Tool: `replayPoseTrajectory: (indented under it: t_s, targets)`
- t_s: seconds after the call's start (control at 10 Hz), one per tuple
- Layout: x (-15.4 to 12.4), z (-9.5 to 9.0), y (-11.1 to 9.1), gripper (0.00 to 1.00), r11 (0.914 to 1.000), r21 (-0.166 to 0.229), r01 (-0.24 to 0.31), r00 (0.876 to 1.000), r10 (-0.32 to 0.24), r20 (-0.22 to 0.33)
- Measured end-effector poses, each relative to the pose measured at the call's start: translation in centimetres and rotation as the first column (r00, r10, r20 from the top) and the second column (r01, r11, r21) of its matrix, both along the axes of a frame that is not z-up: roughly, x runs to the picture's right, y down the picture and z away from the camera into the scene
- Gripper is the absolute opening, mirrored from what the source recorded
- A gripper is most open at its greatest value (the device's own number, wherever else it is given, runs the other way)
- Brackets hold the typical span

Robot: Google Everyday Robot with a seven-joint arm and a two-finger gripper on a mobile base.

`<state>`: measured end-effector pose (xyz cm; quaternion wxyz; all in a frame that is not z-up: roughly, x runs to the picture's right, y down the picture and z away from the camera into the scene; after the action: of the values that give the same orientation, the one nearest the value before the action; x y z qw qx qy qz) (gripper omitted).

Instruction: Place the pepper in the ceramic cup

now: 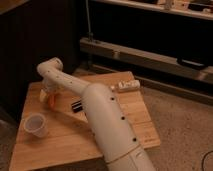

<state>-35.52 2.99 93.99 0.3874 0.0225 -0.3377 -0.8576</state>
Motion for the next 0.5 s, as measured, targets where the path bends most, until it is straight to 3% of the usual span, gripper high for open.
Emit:
replayPoseTrajectory:
  t_s: [0.2,0.5]
  targets:
    - [0.0,0.2,0.6,0.80,0.9999,-0.005,0.011,1.000,-0.011,-0.001]
    - [-0.5,1.2,3.5,0.80,0.9968,-0.032,0.074,0.997,-0.074,-0.003]
